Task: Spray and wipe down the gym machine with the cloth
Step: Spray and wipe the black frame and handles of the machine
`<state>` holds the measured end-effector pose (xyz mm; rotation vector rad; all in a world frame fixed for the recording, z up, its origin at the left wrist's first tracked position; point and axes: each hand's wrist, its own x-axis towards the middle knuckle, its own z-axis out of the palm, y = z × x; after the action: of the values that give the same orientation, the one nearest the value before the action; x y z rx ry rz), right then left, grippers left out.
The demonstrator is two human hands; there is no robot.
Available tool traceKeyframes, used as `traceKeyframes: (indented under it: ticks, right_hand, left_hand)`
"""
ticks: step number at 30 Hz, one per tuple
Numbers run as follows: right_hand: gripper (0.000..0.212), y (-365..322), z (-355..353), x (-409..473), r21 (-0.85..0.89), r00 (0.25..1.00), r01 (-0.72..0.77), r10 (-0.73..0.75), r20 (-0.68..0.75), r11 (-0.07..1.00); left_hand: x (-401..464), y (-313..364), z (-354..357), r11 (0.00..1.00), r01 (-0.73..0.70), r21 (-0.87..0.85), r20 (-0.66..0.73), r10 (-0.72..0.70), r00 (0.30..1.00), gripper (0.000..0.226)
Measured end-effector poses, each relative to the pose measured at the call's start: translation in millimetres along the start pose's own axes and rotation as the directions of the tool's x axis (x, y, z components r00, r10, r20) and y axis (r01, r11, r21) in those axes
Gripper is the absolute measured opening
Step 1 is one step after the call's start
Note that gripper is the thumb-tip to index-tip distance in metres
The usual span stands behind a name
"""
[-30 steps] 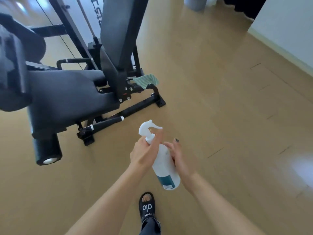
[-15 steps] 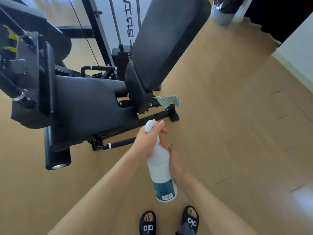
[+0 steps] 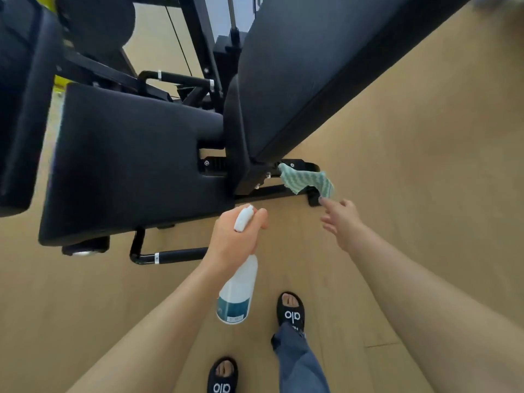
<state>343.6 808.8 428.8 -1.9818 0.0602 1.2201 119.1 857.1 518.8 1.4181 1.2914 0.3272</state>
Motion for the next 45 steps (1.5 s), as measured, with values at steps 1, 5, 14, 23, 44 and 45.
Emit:
traceKeyframes:
  ticks: [1,5,14,23,44,45]
  right_hand:
    - [0.074,-4,0,19,0.015,1.0,-0.028,0.028,-0.013,1.0]
    - [0.088,-14,12,85,0.13,0.989,-0.15,0.149,0.013,0.98]
    - [0.035,-26,39,138,0.318,0.969,-0.138,0.194,-0.151,0.938]
    - [0.026,-47,60,36,0.134,0.998,-0.041,0.034,0.053,0.99]
    - [0.033,-153,100,-282,-0.046,0.341,-0.159,0.098,0.935,0.986]
    - [0.034,-151,103,-289,-0.085,0.324,-0.151,0.131,0.937,0.985]
  left_hand:
    - [9,-3,6,1.0,0.012,0.0,-0.01,-0.012,1.0,0.031]
    - [45,-13,23,0.995,0.093,-0.02,-0.054,-0.094,0.994,0.032]
    - [84,-16,17,0.983,0.175,-0.058,-0.079,-0.179,0.981,0.028]
    - [71,20,-18,0.98,0.186,0.072,-0.037,-0.183,0.982,0.021]
    - [-91,113,-182,0.969,0.071,-0.236,-0.297,-0.142,0.944,0.018]
    - [-96,114,-189,0.973,0.061,-0.224,-0.322,-0.133,0.937,0.016]
